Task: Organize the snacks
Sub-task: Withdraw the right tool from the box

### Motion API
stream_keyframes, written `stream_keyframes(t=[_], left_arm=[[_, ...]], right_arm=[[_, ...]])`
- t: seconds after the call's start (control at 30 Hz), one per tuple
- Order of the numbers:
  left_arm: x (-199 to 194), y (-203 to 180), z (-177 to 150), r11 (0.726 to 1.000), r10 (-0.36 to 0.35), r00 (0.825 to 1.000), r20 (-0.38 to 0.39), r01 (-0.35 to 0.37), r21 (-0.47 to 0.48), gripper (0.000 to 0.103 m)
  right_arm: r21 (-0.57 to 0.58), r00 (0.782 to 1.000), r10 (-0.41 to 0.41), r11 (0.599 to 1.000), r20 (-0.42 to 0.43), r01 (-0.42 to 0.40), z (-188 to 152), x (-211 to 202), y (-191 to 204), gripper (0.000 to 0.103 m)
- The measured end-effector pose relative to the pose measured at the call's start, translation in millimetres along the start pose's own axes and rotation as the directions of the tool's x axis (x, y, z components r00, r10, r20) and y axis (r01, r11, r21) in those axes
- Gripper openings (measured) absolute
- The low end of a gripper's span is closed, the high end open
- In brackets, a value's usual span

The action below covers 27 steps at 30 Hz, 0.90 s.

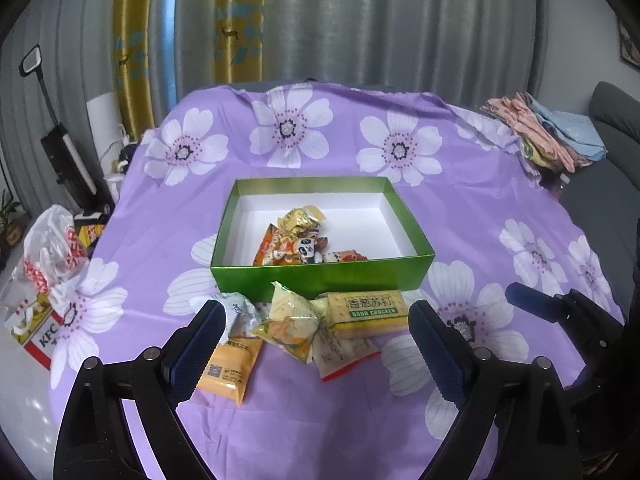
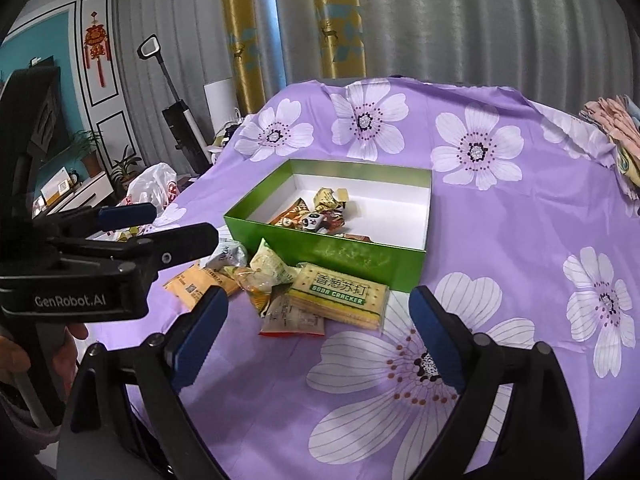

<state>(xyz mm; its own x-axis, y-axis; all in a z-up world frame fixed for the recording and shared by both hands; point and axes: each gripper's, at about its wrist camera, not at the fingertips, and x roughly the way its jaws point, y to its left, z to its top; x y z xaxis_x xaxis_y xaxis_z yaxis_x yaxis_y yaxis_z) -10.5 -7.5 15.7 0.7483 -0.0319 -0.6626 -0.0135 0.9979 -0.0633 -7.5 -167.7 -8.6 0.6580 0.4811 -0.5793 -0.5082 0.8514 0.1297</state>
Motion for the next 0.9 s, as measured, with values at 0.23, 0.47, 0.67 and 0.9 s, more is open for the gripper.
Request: stream_keyframes(t=[0.23,0.47,0.67,0.9], left_arm=[[-7,-2,-4,1.0,0.009,1.0,0.007,-0.009,-0.002,0.093],[-8,-3,-6,1.0,0.014,1.0,0.006,-0.014,0.001,0.093],[-3,-5,-12,1.0,0.014,1.0,-0.018,-0.014,-0.001,0.093],[20,-5,-16,1.0,0.004,0.998,-0.067,-0.004,-0.003,0.093]], right_arm=[[-0.008,1.0,0.009,1.0,0.001,-0.009,-1,-3,6,0.093],[-0.009,1.0,0.019,1.0,-0.006,-0.019,-4,-1,9,0.093],[0.003,0.999,0.022,1.0,-0.026,-0.022,-8,7,7,0.093],[0.024,0.998,0.027,0.999,-0.063,-0.025,-14,23,0,0.093]])
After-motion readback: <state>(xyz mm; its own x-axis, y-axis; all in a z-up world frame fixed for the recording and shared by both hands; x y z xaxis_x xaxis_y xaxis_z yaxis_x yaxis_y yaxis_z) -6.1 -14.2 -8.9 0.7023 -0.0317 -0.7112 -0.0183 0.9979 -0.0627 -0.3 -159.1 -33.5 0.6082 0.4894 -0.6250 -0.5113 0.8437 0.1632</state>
